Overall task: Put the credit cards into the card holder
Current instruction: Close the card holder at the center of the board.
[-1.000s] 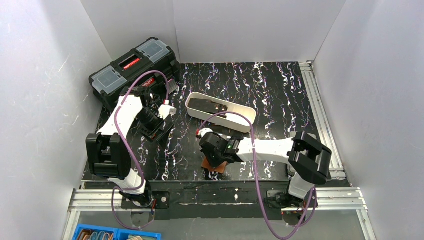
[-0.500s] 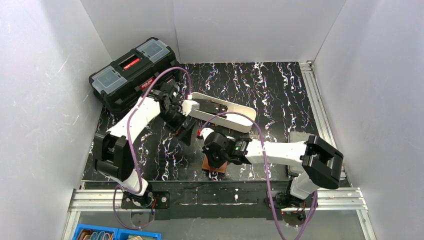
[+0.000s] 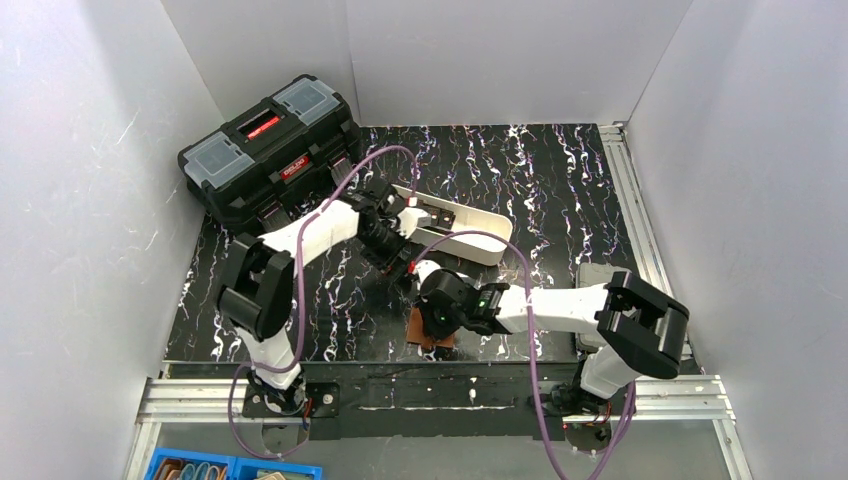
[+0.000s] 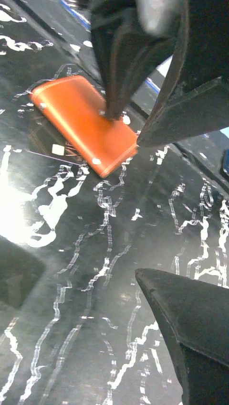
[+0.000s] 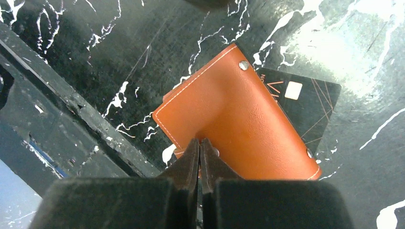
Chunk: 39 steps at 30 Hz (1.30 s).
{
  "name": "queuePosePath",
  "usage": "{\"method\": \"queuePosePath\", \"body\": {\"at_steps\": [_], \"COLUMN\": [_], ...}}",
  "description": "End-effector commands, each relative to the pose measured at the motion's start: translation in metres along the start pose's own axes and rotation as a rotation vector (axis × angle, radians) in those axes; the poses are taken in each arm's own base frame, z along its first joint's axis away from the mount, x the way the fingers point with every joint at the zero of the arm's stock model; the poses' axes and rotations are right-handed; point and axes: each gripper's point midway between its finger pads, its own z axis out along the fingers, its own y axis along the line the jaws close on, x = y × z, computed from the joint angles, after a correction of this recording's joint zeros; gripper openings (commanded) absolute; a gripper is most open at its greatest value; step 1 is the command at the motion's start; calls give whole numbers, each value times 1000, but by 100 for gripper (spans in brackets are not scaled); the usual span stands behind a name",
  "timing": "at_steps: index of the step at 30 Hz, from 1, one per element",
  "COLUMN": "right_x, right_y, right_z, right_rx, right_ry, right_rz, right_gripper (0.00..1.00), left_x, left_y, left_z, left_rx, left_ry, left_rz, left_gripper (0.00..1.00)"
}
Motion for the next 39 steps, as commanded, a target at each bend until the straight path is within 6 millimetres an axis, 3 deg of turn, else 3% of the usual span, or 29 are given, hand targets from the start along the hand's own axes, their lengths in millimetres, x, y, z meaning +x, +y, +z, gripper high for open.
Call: {"method": "queuePosePath", "body": {"at_steps": [1,7,17,21,34,39], "right_x": [-13,-14,-10,-6,-5,-3], "right_y": [-6,-13,-31,-36,-35,-36], "right_z": [-3,-4,-8,-10,-14,-15], "right_rx": [9,13,76,82,62,59], "right_ry": [-92,-161,-214,-232,-265,-267], "right_rz": [16,22,-1,-1,0,3], "right_gripper": [1,1,1,1,1,1], "left_x": [-11,4,32,44,48,49], "left_y": [-1,7,-7,-11,-10,-12], "left_z": [21,50,74,75,83,69], "left_rx": [-50,-99,-149,-183,-280,-296], "left_ry": [48,186,353,381,399,387], "left_rz": [19,39,232,298,304,271], "left_gripper": [98,98,98,98,98,98]}}
